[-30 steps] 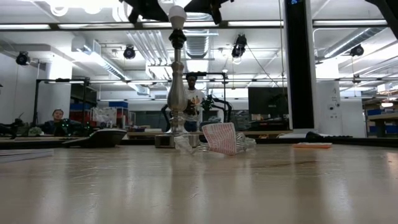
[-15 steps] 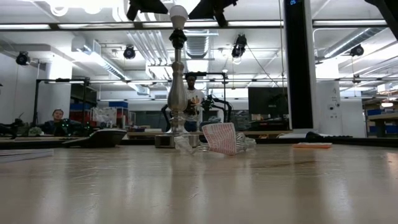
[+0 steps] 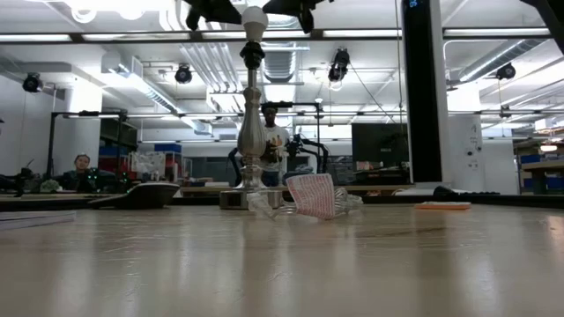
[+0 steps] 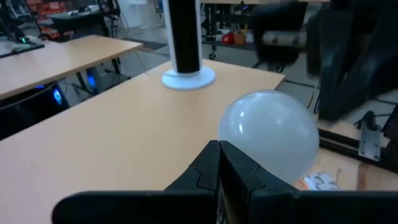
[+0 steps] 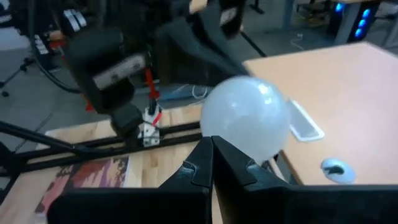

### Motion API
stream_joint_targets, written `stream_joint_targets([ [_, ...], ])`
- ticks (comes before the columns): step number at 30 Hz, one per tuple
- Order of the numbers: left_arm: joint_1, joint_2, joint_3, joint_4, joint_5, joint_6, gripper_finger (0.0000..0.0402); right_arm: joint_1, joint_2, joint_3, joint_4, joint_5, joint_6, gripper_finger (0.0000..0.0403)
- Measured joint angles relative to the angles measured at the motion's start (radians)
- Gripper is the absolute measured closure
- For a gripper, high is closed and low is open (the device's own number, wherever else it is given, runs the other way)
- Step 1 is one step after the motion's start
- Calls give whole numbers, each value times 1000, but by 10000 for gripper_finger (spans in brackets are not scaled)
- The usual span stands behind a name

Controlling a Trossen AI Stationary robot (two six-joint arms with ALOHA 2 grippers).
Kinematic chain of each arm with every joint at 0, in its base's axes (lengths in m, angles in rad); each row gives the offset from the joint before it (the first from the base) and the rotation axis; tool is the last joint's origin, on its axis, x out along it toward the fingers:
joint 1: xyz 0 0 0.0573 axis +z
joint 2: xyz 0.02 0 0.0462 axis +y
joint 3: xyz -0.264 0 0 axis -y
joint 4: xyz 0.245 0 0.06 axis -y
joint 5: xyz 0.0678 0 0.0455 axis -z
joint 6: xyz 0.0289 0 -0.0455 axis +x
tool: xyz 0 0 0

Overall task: Screw lightbulb
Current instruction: Remove the lightbulb from the lamp

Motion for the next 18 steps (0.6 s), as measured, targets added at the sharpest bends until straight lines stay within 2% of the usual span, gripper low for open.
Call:
stream_joint_targets([
  [18,-8,-1,0,-2,30,-134,401,-17,-3,1,-26,55,-14,403],
])
